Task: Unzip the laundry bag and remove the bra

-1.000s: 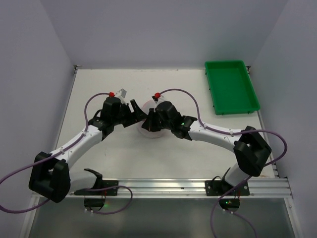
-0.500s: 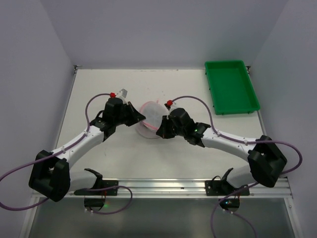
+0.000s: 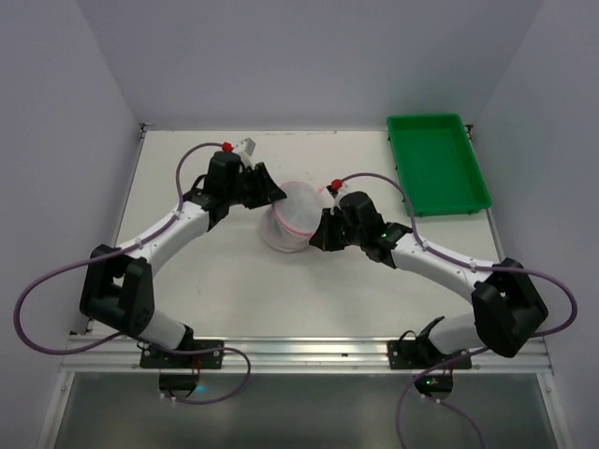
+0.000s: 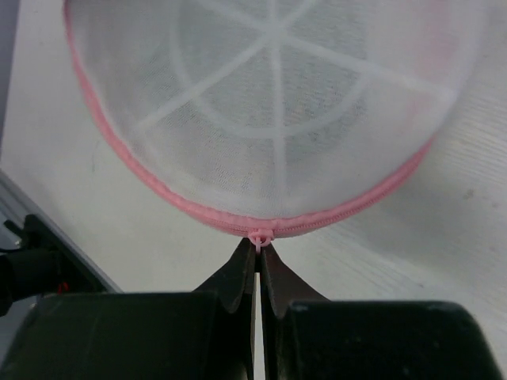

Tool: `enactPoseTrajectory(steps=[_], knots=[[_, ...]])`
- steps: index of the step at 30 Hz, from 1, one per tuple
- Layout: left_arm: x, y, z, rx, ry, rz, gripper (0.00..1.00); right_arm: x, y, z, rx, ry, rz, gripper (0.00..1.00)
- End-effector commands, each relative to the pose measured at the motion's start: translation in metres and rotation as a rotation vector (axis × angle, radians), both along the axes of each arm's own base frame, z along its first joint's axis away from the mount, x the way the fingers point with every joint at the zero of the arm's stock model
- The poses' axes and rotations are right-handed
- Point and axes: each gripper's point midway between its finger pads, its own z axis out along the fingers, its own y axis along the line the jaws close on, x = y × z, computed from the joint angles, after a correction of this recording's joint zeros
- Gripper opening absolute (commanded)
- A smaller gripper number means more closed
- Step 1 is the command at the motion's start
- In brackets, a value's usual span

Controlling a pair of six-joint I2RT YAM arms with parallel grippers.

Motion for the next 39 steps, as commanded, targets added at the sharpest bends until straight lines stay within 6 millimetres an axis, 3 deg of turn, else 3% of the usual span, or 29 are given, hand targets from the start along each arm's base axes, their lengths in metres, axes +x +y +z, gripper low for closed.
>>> enactPoseTrajectory(steps=[1,2,4,5,7,11,14,16,17,19,20,23,27,31,33,37,38,39], knots=[[0.038,-0.004,0.032,-0.003,-0.097,-0.002,0.49,0.000,0.048,0.037,0.171,0.007,0.080,0.00],[0.042,-0.003,0.034,-0.009,-0.089,0.012,0.56,0.001,0.062,0.051,0.204,-0.021,0.094,0.00],[0.046,0.000,0.041,-0.023,-0.073,0.038,0.74,0.004,0.077,0.055,0.220,-0.028,0.094,0.00],[0.047,0.005,0.042,-0.031,-0.064,0.075,0.90,0.002,0.086,0.058,0.231,-0.026,0.088,0.00],[0.040,0.017,0.045,-0.032,-0.066,0.124,1.00,0.006,0.100,0.069,0.265,-0.043,0.086,0.00],[0.021,0.040,0.031,0.006,-0.047,0.205,1.00,0.008,0.123,0.083,0.293,-0.072,0.094,0.00],[-0.002,0.047,0.012,0.011,-0.001,0.211,1.00,0.007,0.134,0.084,0.301,-0.065,0.109,0.00],[-0.013,0.051,0.013,-0.007,-0.003,0.225,1.00,0.006,0.140,0.083,0.298,-0.064,0.114,0.00],[-0.020,0.057,0.000,0.010,0.015,0.248,1.00,0.005,0.143,0.081,0.295,-0.060,0.119,0.00],[-0.025,0.071,0.008,0.032,-0.026,0.297,1.00,0.003,0.147,0.079,0.293,-0.056,0.126,0.00],[-0.022,0.085,0.009,0.072,-0.050,0.359,1.00,0.001,0.149,0.077,0.290,-0.052,0.132,0.00],[-0.015,0.100,0.025,0.108,-0.110,0.398,1.00,-0.002,0.151,0.067,0.274,-0.037,0.138,0.00],[0.007,0.103,0.048,0.132,-0.148,0.393,1.00,-0.008,0.149,0.056,0.261,-0.020,0.141,0.00],[0.015,0.103,0.054,0.131,-0.132,0.391,1.00,-0.012,0.144,0.049,0.261,-0.008,0.123,0.00],[0.006,0.101,0.055,0.119,-0.123,0.372,1.00,-0.014,0.142,0.045,0.253,-0.003,0.120,0.00],[-0.030,0.108,0.054,0.044,-0.111,0.418,1.00,-0.017,0.144,0.041,0.252,-0.005,0.122,0.00],[-0.042,0.107,0.034,0.033,-0.064,0.410,1.00,-0.018,0.145,0.038,0.246,-0.005,0.125,0.00],[-0.050,0.105,0.030,0.008,-0.051,0.404,1.00,-0.018,0.145,0.037,0.243,-0.007,0.125,0.00]])
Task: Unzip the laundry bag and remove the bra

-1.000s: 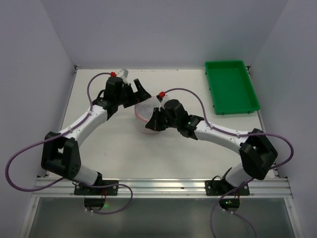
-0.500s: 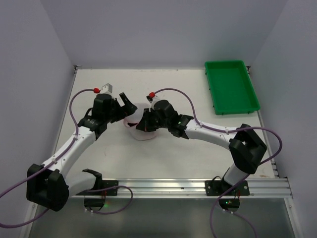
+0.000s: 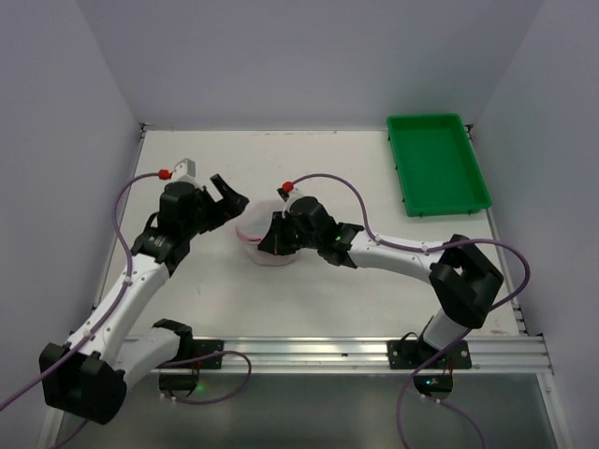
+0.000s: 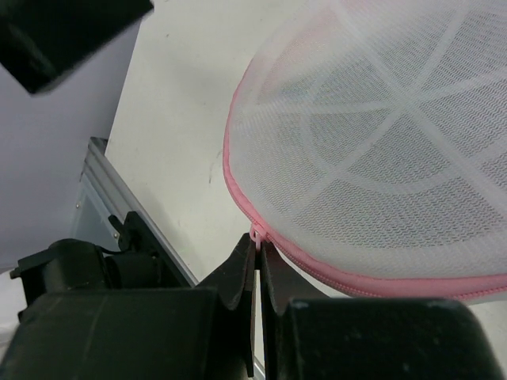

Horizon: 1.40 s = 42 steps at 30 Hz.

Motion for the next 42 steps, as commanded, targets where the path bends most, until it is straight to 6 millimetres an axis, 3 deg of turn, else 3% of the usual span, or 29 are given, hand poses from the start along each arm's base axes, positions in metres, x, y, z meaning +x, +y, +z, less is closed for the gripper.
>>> enactPoseTrajectory(steps=[1,2,10,14,17,23,24,28,33,34,36,37,42], knots=[[-0.033,-0.003,-0.012,-0.122,0.039,0.011,1.00,0.003,0.006,0.011,0.036,-0.044,-0.018,0.00],[-0.044,-0.009,-0.028,-0.150,0.080,-0.017,1.00,0.002,0.007,0.009,0.033,-0.042,-0.015,0.00],[-0.074,-0.051,-0.049,-0.282,0.106,-0.059,0.90,0.000,0.009,0.007,0.025,-0.051,-0.022,0.00],[-0.071,-0.059,-0.056,-0.280,0.122,-0.048,0.84,-0.002,0.009,0.008,0.020,-0.057,-0.023,0.00],[-0.066,-0.055,-0.059,-0.267,0.112,-0.018,0.74,-0.003,0.005,0.007,0.011,-0.063,-0.022,0.00],[-0.052,-0.050,-0.048,-0.242,0.054,0.020,0.40,-0.009,-0.016,0.002,-0.045,-0.092,-0.026,0.00],[-0.050,-0.051,-0.052,-0.233,0.066,0.017,0.29,-0.011,-0.020,0.001,-0.062,-0.100,-0.022,0.00],[-0.046,-0.054,-0.054,-0.207,0.068,-0.005,0.00,-0.015,-0.039,0.000,-0.122,-0.135,-0.017,0.00],[-0.044,-0.058,-0.045,-0.160,0.029,-0.077,0.00,-0.003,-0.076,-0.004,-0.202,-0.174,-0.052,0.00],[-0.043,-0.057,-0.044,-0.128,0.013,-0.103,0.00,0.011,-0.092,-0.006,-0.208,-0.165,-0.094,0.00],[-0.049,-0.061,-0.043,-0.116,0.028,-0.171,0.00,0.016,-0.111,-0.016,-0.212,-0.134,-0.105,0.00],[-0.047,-0.059,-0.041,-0.089,0.010,-0.201,0.00,0.029,-0.127,-0.014,-0.216,-0.145,-0.138,0.00],[-0.065,-0.058,-0.049,-0.081,0.048,-0.376,0.00,0.041,-0.160,-0.026,-0.278,-0.147,-0.138,0.00]])
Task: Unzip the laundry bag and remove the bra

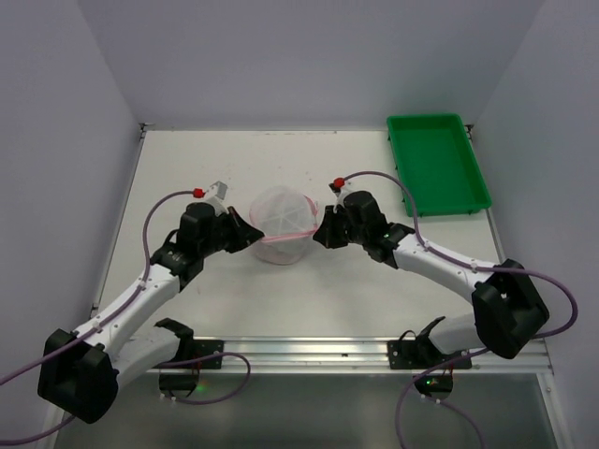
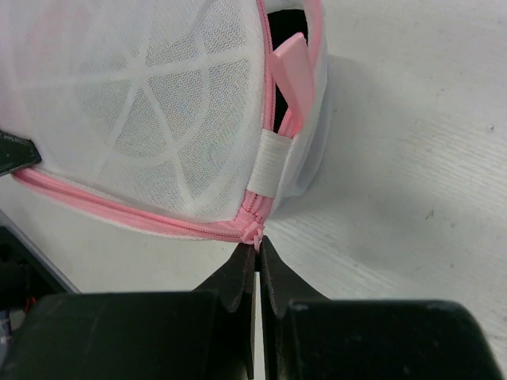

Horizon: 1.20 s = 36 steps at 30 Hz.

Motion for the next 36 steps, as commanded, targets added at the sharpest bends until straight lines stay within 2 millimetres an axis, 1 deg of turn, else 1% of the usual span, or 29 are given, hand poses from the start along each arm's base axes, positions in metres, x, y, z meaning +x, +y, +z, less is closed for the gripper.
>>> enactPoseTrajectory(steps=[1,4,6,8,9,10,13,14,15,16,17,18,19,20,21,22,23,24,25,27,28,29,30,31,32,34,35,36], knots=[[-0.009,0.005,0.002,0.052,-0.040,-0.156,0.00,0.006,-0.026,-0.006,-0.073,-0.021,0.011,0.00],[-0.015,0.008,-0.008,0.103,-0.028,-0.217,0.00,0.007,-0.028,-0.011,-0.078,-0.008,0.029,0.00],[-0.019,0.007,-0.014,0.130,-0.014,-0.270,0.00,0.004,-0.023,-0.013,-0.071,0.004,0.062,0.00],[-0.022,0.005,-0.015,0.129,-0.004,-0.304,0.00,0.006,-0.018,-0.008,-0.060,-0.006,0.080,0.00],[-0.021,0.005,-0.018,0.138,0.002,-0.310,0.00,0.003,-0.013,-0.005,-0.047,-0.011,0.117,0.00],[-0.020,0.007,-0.020,0.149,0.008,-0.297,0.00,0.002,-0.007,0.003,-0.027,-0.025,0.141,0.00],[-0.014,0.009,-0.016,0.144,0.002,-0.261,0.00,-0.002,0.000,0.013,-0.014,-0.048,0.177,0.01],[-0.011,0.009,-0.007,0.132,-0.027,-0.247,0.13,-0.003,0.001,0.014,-0.012,-0.051,0.180,0.06],[-0.009,0.009,-0.001,0.121,-0.038,-0.229,0.21,-0.005,0.002,0.017,-0.002,-0.054,0.184,0.18],[-0.004,0.013,0.004,0.131,-0.055,-0.194,0.30,-0.007,0.001,0.016,-0.001,-0.048,0.182,0.24],[-0.003,0.015,0.012,0.134,-0.076,-0.175,0.47,-0.008,0.001,0.017,0.002,-0.049,0.179,0.31],[-0.001,0.017,0.017,0.137,-0.090,-0.157,0.56,-0.009,0.000,0.018,0.007,-0.044,0.171,0.49],[0.004,0.022,0.024,0.152,-0.109,-0.120,0.66,-0.012,-0.003,0.022,0.012,-0.050,0.164,0.56],[0.003,0.026,0.030,0.158,-0.122,-0.103,0.81,-0.012,-0.006,0.024,0.011,-0.056,0.150,0.64],[0.004,0.029,0.033,0.166,-0.129,-0.082,0.87,-0.014,-0.008,0.026,0.011,-0.054,0.141,0.74],[0.008,0.036,0.037,0.186,-0.140,-0.044,0.91,-0.018,-0.011,0.034,0.022,-0.075,0.134,0.78],[0.007,0.040,0.039,0.197,-0.145,-0.024,0.96,-0.017,-0.015,0.038,0.021,-0.087,0.114,0.82],[0.009,0.044,0.040,0.211,-0.148,-0.006,0.97,-0.019,-0.019,0.042,0.025,-0.093,0.098,0.87],[0.013,0.050,0.044,0.231,-0.160,0.028,0.97,-0.023,-0.024,0.052,0.040,-0.122,0.087,0.89],[0.017,0.054,0.045,0.262,-0.171,0.042,0.96,-0.025,-0.031,0.062,0.055,-0.150,0.058,0.94],[0.021,0.057,0.045,0.280,-0.175,0.061,0.96,-0.029,-0.033,0.063,0.063,-0.159,0.055,0.95],[0.027,0.058,0.045,0.294,-0.171,0.065,0.95,-0.032,-0.036,0.075,0.088,-0.192,0.051,0.95],[0.031,0.059,0.045,0.312,-0.178,0.061,0.94,-0.033,-0.036,0.081,0.104,-0.210,0.045,0.96],[0.035,0.059,0.045,0.324,-0.179,0.064,0.93,-0.035,-0.037,0.081,0.112,-0.217,0.045,0.96],[0.043,0.059,0.043,0.335,-0.173,0.066,0.91,-0.034,-0.037,0.091,0.139,-0.250,0.039,0.96],[0.052,0.054,0.044,0.342,-0.186,0.049,0.89,-0.031,-0.037,0.097,0.167,-0.260,0.007,0.96],[0.056,0.052,0.039,0.346,-0.171,0.039,0.87,-0.026,-0.034,0.100,0.187,-0.257,-0.016,0.94],[0.059,0.048,0.041,0.337,-0.176,0.023,0.86,-0.021,-0.033,0.104,0.198,-0.259,-0.035,0.94]])
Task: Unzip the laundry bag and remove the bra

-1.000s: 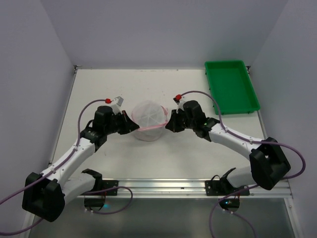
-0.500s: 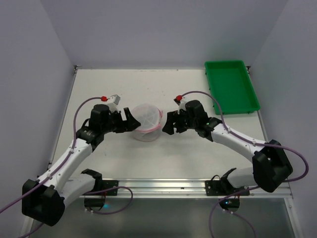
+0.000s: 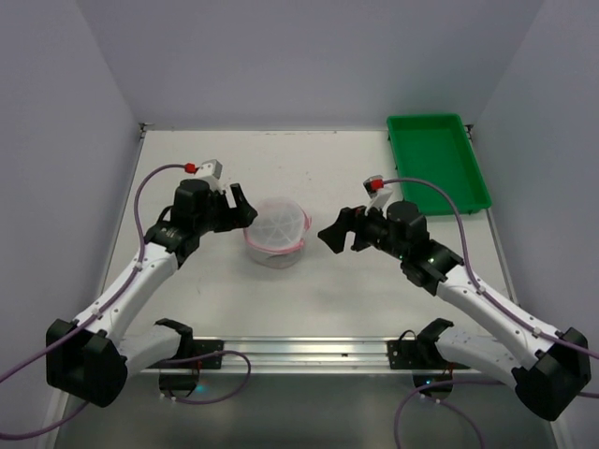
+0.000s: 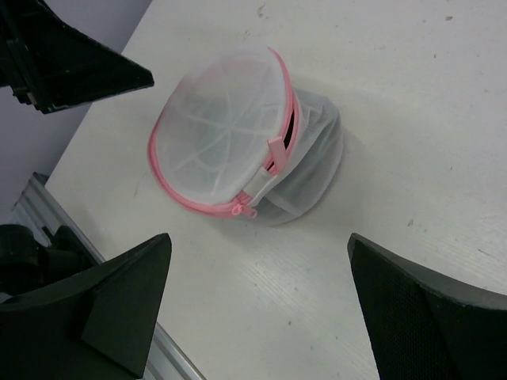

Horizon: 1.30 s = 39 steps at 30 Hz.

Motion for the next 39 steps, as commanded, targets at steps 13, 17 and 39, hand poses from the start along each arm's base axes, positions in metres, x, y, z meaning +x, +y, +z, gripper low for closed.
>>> enactPoseTrajectory(steps=[13,17,39], knots=[[0.021,-0.009,0.008,-0.006,-0.060,-0.045,0.85,0.062,0.066,-0.056,0.127,0.218,-0.106,0.87],[0.014,-0.010,0.004,-0.023,-0.051,-0.052,0.86,0.065,0.061,-0.091,0.074,0.275,-0.151,0.85],[0.008,-0.036,0.016,-0.166,-0.082,-0.147,0.75,0.058,0.057,-0.156,-0.043,0.439,-0.154,0.80]])
